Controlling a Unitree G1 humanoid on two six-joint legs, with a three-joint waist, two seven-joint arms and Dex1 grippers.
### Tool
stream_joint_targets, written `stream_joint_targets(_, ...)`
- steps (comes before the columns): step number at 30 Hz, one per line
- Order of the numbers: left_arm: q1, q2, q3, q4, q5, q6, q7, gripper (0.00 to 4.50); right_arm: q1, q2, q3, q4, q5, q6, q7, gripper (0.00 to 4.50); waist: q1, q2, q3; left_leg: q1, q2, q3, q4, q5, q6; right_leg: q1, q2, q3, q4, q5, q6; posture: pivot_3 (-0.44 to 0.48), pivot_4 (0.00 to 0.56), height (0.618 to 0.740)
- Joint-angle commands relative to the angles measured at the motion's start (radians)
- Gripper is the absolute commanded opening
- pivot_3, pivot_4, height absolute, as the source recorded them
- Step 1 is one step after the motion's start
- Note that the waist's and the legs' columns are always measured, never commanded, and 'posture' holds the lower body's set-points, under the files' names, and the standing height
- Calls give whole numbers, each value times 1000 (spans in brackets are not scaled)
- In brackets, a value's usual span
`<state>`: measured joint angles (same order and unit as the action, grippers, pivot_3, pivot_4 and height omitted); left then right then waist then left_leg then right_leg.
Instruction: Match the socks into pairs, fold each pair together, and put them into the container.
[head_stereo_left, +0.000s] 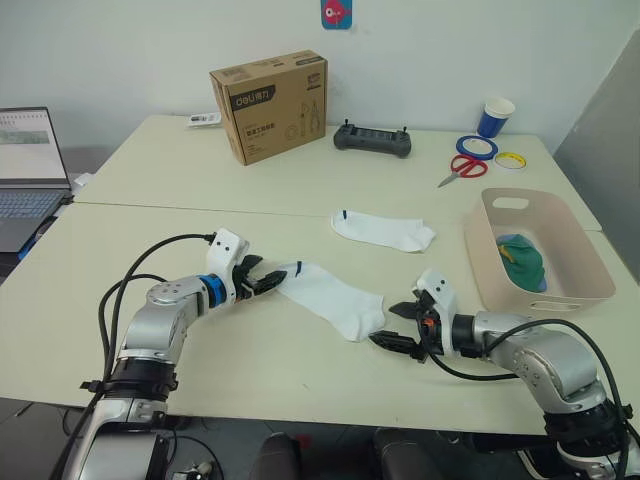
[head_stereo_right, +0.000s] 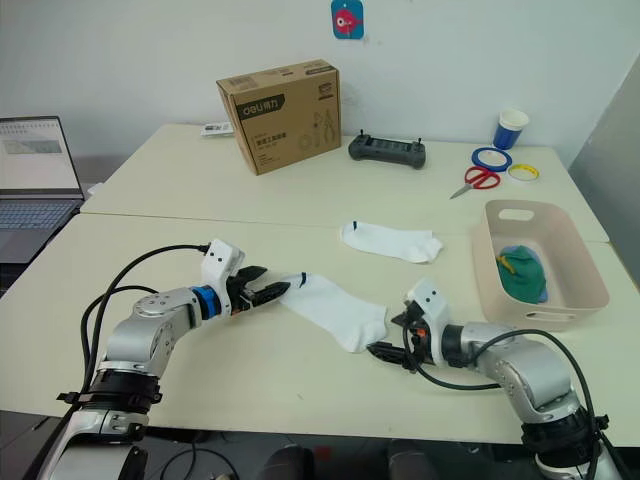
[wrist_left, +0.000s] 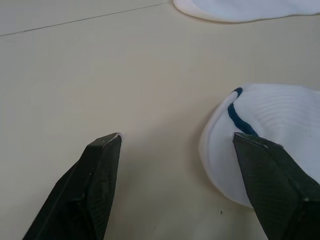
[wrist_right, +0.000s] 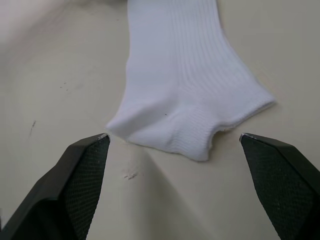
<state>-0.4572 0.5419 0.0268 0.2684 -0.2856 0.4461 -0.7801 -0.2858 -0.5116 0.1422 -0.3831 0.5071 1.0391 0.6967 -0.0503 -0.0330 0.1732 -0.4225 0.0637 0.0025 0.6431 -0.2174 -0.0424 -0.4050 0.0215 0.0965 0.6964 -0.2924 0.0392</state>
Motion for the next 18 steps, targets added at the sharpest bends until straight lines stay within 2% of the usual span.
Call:
stream_joint_targets(1,0,11,-5,-45,-7,-6,-37,2535,-26,46,-34,1,67,48,-13,3481,-1,0,0,0,0,0,0,0,0,0,0,0,0,0,0,0,150,740)
stream_joint_targets(8,30,14,17,-82,-17,32,-41,180,-47,69,-53,35,82,58,-43,929,-4,0,0,0,0,0,0,0,0,0,0,0,0,0,0,0,150,740)
stream_joint_targets(10,44,20,24,-101,-23,51,-37,0,-51,69,-65,53,92,61,-39,179,-5,0,0,0,0,0,0,0,0,0,0,0,0,0,0,0,150,740)
stream_joint_targets(11,48,21,27,-107,-25,58,-35,0,-53,68,-70,59,97,63,-36,32,-5,0,0,0,0,0,0,0,0,0,0,0,0,0,0,0,150,740)
stream_joint_targets(16,77,22,64,-176,-72,154,-19,0,-62,33,-75,77,114,64,6,32,-6,0,0,0,0,0,0,0,0,0,0,0,0,0,0,0,150,740)
stream_joint_targets(18,150,47,73,-339,-164,292,-50,0,-79,-17,-77,86,135,69,64,32,-8,0,0,0,0,0,0,0,0,0,0,0,0,0,0,0,150,740)
